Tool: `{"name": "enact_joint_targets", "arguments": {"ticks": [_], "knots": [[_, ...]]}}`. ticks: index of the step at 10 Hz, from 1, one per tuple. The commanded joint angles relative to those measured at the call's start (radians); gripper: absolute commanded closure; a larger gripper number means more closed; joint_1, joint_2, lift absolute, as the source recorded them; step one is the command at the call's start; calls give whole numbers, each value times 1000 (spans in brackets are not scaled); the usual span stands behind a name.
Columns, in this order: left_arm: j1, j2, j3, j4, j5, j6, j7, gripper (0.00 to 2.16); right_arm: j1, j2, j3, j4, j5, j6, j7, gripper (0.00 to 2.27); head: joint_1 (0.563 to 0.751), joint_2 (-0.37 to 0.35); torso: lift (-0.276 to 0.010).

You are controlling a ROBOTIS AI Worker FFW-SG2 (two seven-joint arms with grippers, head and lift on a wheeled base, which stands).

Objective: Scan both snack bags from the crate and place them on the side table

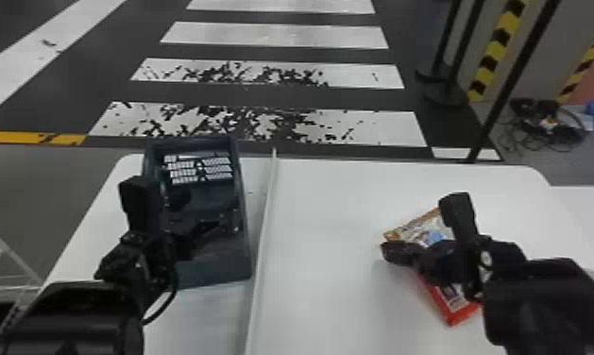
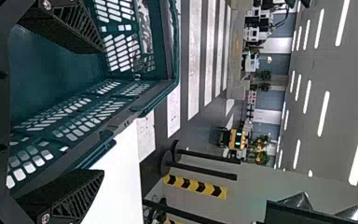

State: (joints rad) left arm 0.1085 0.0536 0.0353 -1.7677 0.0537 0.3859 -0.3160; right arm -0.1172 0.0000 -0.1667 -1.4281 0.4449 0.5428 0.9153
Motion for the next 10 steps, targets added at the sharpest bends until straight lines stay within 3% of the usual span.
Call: {"name": "enact_joint_targets", "arguments": {"ticks": [1, 10], "knots": [[2, 0, 0, -1, 0, 0, 0, 83, -13, 1, 1, 26, 0, -22, -24, 2240, 695, -4, -98], [7, 3, 0, 1, 0, 0, 0, 83, -62, 1, 4, 98, -22, -53, -150, 2240, 695, -15, -98]]}}
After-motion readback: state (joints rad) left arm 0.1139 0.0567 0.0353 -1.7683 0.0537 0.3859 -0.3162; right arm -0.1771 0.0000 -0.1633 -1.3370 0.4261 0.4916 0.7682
